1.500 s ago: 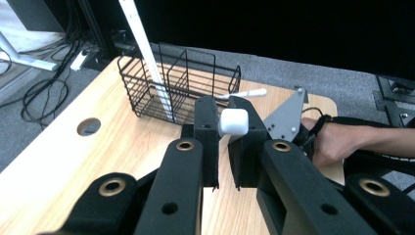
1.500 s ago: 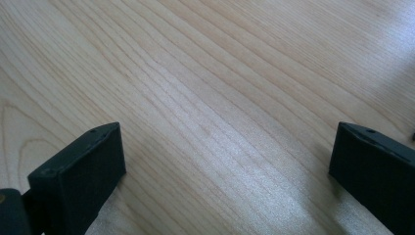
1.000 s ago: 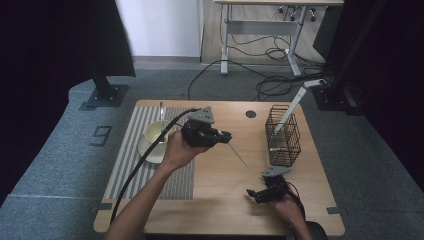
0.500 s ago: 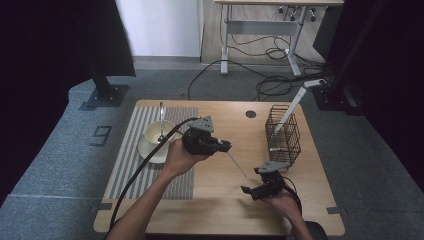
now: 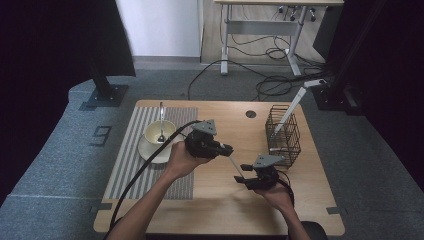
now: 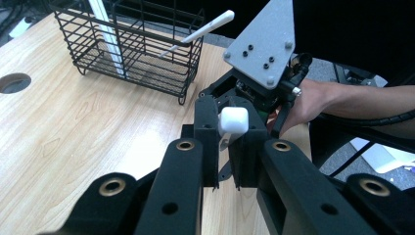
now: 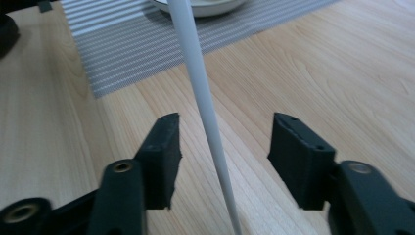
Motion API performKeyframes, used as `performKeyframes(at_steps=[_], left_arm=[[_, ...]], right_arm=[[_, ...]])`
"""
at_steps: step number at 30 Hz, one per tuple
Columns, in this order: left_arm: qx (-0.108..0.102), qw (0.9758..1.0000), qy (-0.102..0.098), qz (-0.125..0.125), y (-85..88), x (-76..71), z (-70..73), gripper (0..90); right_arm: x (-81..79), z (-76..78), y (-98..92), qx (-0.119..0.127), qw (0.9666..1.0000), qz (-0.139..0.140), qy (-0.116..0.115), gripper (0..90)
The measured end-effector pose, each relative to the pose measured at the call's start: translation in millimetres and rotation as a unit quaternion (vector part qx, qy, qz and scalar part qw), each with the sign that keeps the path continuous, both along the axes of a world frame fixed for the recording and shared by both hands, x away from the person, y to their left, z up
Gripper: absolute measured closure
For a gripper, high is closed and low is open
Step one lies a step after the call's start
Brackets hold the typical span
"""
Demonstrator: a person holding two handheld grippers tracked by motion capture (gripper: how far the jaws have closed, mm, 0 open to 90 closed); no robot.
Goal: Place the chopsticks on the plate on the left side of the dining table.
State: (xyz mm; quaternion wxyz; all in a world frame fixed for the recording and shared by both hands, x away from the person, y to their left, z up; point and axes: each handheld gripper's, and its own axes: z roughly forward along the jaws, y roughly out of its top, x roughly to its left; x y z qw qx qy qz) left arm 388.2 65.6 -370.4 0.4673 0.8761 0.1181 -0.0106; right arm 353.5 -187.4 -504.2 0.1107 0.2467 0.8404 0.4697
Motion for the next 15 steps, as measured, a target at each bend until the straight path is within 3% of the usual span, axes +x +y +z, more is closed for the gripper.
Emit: performKeyframes(at_steps=[6,15], left_arm=[[0.0,1.0,0.005,-0.006,-2.7,0.7,-2.7,83.1],[-0.003,0.9999,0.008,-0.01,-1.5,1.2,-2.0,83.1]], right_arm=[[1.3,6.8,1.7,0.012,0.9997,0.019,0.002,61.0],[0.4,9.3,4.2,0.008,0.9992,0.039,-0.007,77.5]])
